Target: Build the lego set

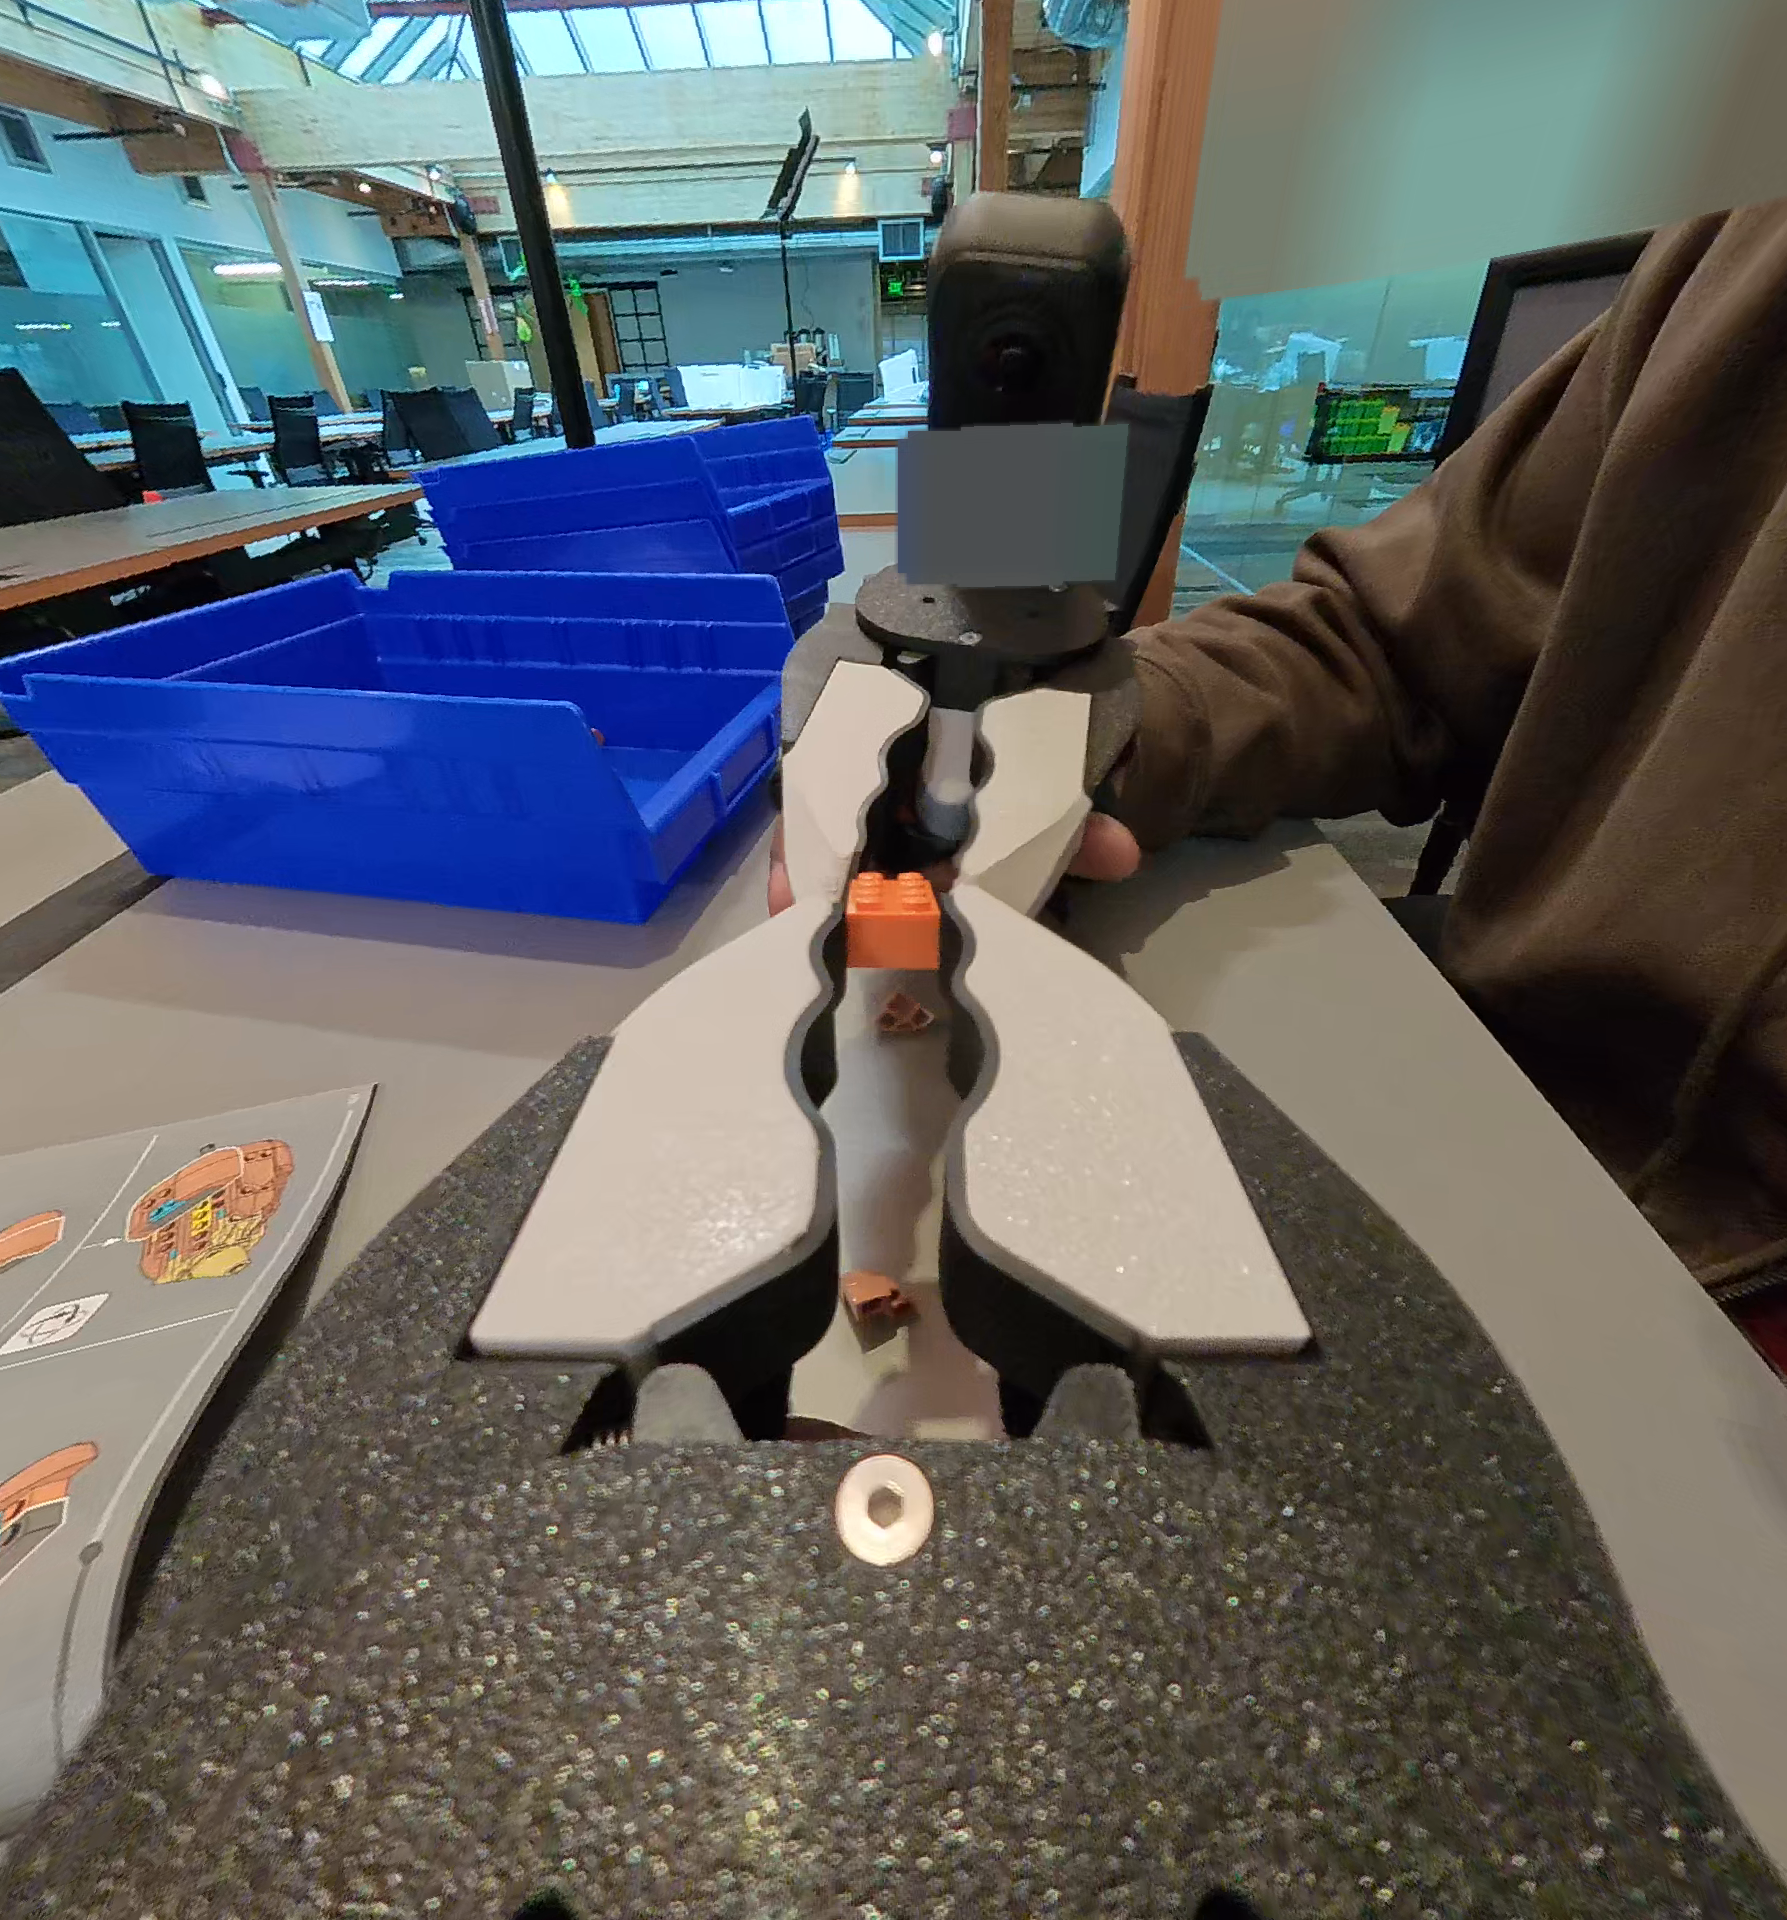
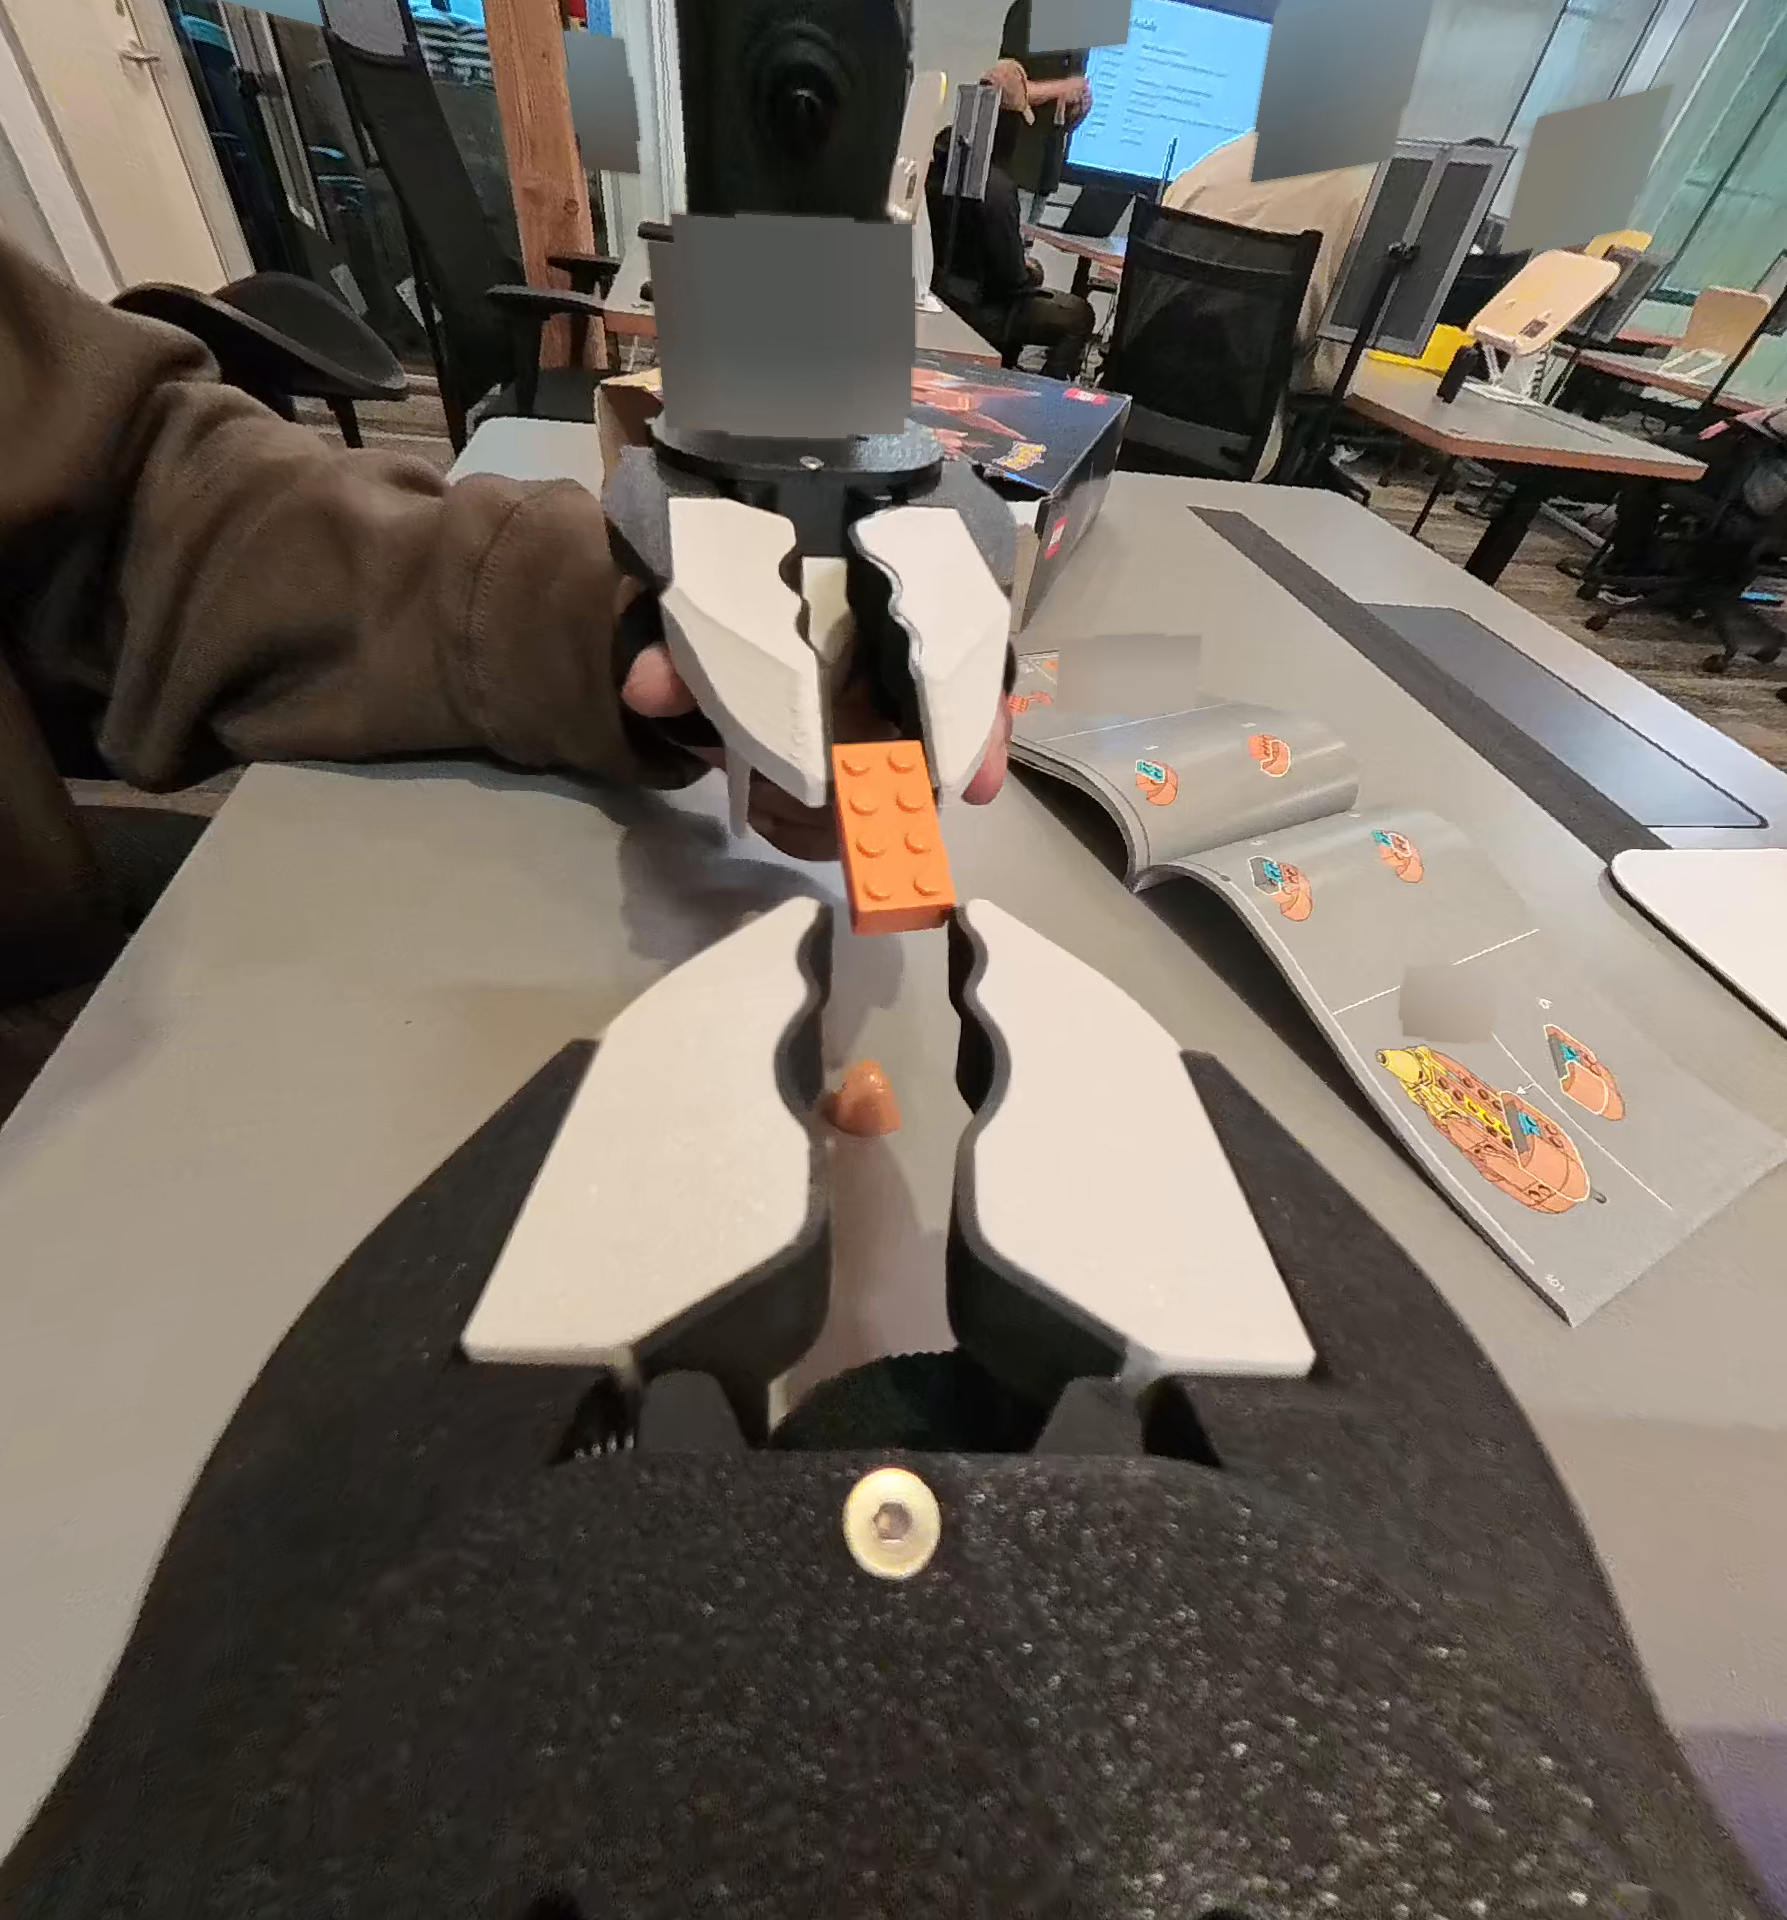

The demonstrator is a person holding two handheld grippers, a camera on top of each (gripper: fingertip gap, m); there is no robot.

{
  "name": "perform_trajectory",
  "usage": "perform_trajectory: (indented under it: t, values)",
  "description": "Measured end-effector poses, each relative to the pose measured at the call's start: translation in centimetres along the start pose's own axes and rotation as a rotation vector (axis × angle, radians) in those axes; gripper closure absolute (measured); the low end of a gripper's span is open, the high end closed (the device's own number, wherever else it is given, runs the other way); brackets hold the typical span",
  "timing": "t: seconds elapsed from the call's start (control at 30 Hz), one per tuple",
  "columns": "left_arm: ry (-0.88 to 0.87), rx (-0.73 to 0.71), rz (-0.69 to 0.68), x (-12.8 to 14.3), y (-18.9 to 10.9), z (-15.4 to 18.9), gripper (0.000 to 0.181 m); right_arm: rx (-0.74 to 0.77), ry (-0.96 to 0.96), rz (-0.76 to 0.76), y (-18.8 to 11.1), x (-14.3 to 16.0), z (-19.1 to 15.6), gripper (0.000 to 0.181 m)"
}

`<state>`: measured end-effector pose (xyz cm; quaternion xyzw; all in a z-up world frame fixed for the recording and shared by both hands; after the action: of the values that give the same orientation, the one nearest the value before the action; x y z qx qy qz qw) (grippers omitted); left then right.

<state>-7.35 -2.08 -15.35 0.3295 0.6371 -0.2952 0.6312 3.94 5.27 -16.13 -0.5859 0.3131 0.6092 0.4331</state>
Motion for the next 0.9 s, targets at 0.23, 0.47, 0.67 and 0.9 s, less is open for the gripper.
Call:
perform_trajectory:
  t: [0.23,0.47,0.67,0.9]
  values:
    - [0.025,0.011,-0.052,0.5,-0.1,0.1,0.164,-0.018,0.011,0.007,-0.1,0.1,0.0,0.164]
    - [0.045,0.012,-0.115,1.3,0.6,0.5,0.163,-0.024,0.004,-0.001,0.1,0.4,-0.3,0.164]
    - [0.055,0.007,-0.144,1.5,0.5,0.4,0.163,-0.018,-0.014,-0.025,0.1,0.6,-0.2,0.165]
    - [0.046,0.024,-0.149,1.4,0.4,0.5,0.159,-0.024,-0.041,-0.051,0.2,0.8,-0.3,0.164]
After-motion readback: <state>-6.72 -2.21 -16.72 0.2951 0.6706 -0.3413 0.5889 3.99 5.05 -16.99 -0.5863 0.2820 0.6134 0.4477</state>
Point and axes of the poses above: each gripper's, where its closed fingertips meet, y out along the fingers, x out of its underside, z = x × y across the jaws, the point moved 7 cm from there along -y, back along the fingers, and after that the axes turned 5 degrees about z, right-handed, at the moved point
